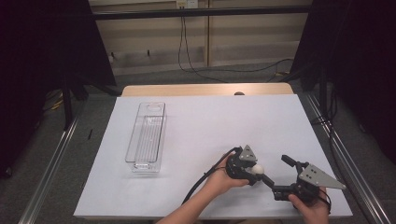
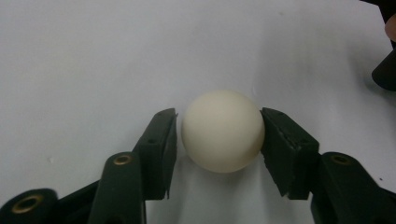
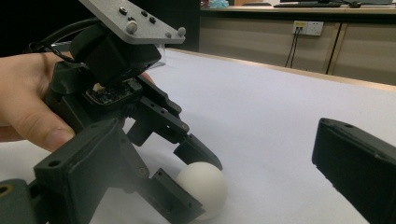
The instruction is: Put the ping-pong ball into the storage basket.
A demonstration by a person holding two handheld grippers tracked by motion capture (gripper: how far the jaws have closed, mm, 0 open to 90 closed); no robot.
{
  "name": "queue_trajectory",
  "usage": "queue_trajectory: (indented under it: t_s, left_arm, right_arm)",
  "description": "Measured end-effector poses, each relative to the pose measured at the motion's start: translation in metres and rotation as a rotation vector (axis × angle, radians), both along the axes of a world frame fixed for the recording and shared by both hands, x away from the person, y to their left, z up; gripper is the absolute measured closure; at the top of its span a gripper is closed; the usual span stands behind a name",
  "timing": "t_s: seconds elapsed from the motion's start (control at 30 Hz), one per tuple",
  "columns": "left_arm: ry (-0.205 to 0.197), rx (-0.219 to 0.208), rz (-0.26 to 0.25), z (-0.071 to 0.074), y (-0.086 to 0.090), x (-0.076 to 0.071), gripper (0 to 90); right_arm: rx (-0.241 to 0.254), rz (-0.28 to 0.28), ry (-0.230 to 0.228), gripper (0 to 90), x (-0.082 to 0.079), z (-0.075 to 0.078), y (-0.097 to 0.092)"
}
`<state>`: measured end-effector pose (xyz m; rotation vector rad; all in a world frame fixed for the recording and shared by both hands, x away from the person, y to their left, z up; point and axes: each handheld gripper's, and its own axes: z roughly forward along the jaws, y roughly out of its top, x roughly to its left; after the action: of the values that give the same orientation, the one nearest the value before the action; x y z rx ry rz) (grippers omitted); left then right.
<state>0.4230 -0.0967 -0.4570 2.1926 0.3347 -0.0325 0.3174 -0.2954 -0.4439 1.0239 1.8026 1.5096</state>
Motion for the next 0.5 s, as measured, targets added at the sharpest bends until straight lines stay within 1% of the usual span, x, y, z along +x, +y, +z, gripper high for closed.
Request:
queue_trajectory:
  t_s: [0.03,0.07,0.1,0.13,0.17,0.2,0.27,0.3,0.33,0.37,0.4,0.43,0.5]
  left_arm:
    - [-0.002,-0.004,-0.001,0.000,0.000,0.000,49.1]
    - [-0.007,0.001,-0.002,0.000,0.000,0.000,51.0]
    - [-0.003,-0.003,-0.004,0.000,0.000,0.001,51.0]
    - [-0.003,0.012,-0.002,0.001,0.000,0.001,51.0]
    - [0.001,0.000,0.000,0.000,0.001,0.001,51.1]
    - [-0.002,0.011,0.003,0.002,0.001,0.001,51.1]
    - [0.004,0.001,-0.001,0.003,0.003,0.001,51.2]
    - [-0.001,0.017,-0.002,0.006,0.006,0.001,51.2]
    - [-0.005,0.002,0.009,0.007,0.007,0.001,51.1]
    - [-0.006,0.007,0.005,0.008,0.008,0.001,51.2]
    - [-0.005,-0.004,0.012,0.009,0.010,0.002,51.2]
    - [-0.004,0.002,0.013,0.011,0.013,0.002,51.1]
    - [-0.007,-0.002,0.019,0.012,0.018,0.004,51.1]
  right_arm:
    - [-0.001,0.000,0.000,1.1,0.000,0.000,0.000]
    - [-0.001,0.000,0.000,1.2,0.000,0.000,0.000]
    - [-0.001,0.000,0.000,1.2,0.000,0.000,0.000]
    - [0.002,0.000,0.004,1.2,0.000,0.000,0.000]
    - [0.002,0.001,0.004,1.2,0.000,0.000,0.000]
    - [0.002,0.001,0.003,1.1,0.000,0.000,0.000]
    - [0.001,0.001,0.001,1.2,0.000,0.000,0.000]
    - [0.001,-0.002,0.003,1.1,0.000,0.000,0.000]
    - [-0.001,0.001,0.000,1.1,0.000,0.000,0.000]
    - [-0.006,0.003,-0.003,1.2,0.000,0.000,0.000]
    - [-0.005,0.005,-0.003,1.1,0.000,-0.001,0.000]
    - [-0.005,0.005,-0.003,1.1,0.000,-0.001,0.000]
    - [-0.005,0.008,0.003,1.2,0.000,0.000,0.001]
